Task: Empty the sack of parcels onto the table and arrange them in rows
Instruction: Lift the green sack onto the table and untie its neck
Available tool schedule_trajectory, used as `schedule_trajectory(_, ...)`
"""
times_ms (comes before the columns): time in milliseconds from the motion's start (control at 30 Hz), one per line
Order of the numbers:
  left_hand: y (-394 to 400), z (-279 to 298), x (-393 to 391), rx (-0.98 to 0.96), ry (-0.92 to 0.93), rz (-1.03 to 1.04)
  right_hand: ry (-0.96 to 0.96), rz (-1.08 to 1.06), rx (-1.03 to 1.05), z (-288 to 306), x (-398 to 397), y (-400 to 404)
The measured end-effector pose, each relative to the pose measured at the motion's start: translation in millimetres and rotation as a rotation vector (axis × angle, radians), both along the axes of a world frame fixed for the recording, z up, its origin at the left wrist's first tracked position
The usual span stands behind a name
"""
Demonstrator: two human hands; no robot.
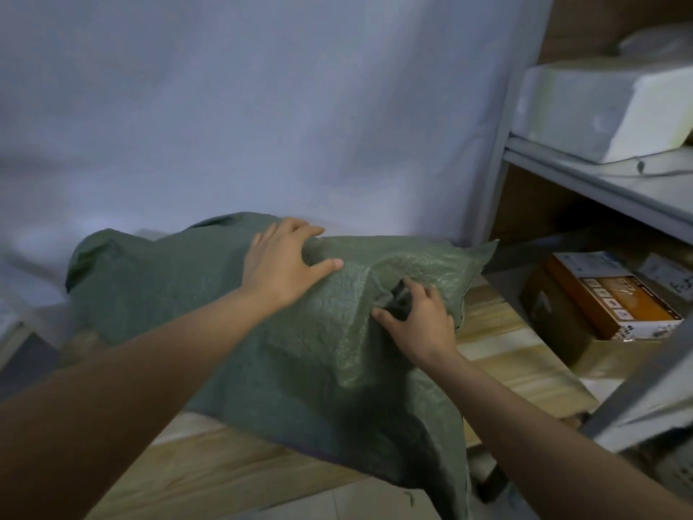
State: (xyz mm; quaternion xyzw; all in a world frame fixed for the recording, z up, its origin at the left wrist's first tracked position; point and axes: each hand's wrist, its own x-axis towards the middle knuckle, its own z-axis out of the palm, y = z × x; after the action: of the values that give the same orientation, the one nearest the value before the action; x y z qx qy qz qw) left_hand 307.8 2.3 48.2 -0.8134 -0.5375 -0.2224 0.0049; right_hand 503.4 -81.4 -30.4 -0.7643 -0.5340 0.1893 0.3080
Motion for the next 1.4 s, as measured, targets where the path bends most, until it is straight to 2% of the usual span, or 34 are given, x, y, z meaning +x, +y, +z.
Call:
schedule_trajectory(200,-16,-6,3,0.034,0.017,0.163,0.094,-0.008,-0.025,-21,12,-17)
schedule_trajectory(433,-54,-29,7,0.021,-0.111,0.285,0.121,0.114,-0.114,-48,28,-45)
schedule_trajectory(633,-104,-59,0,-0.113,-0.184,0.378,0.036,0.223,-0.157,-51,20,-59)
schedule_trajectory(767,-132,-79,-8,-0.226,-0.189,0.406,0.066,0.209,-0.039,-49,1,-72)
schedule_trajectory(833,-141,-85,-10,-0.27,-0.203,0.395,0.0,0.229,-0.031,-44,-6,-82)
schedule_trajectory(900,-148,-89,-13,-0.298,-0.216,0.385,-0.185,0.267,-0.043,-43,-11,-85)
schedule_trajectory(967,-154,-93,-18,-0.332,-0.22,0.373,-0.272,0.264,-0.035,-41,-17,-84)
schedule_trajectory(1067,-166,-99,-26,-0.399,-0.229,0.344,-0.221,0.238,-0.042,-30,-38,-84)
schedule_trajectory(1200,-193,-105,-45,-0.466,-0.262,0.346,-0.123,0.303,0.012,-15,-92,-94)
schedule_trajectory(1400,-232,-116,-102,-0.532,-0.515,0.471,0.071,0.386,-0.001,-14,-162,-116)
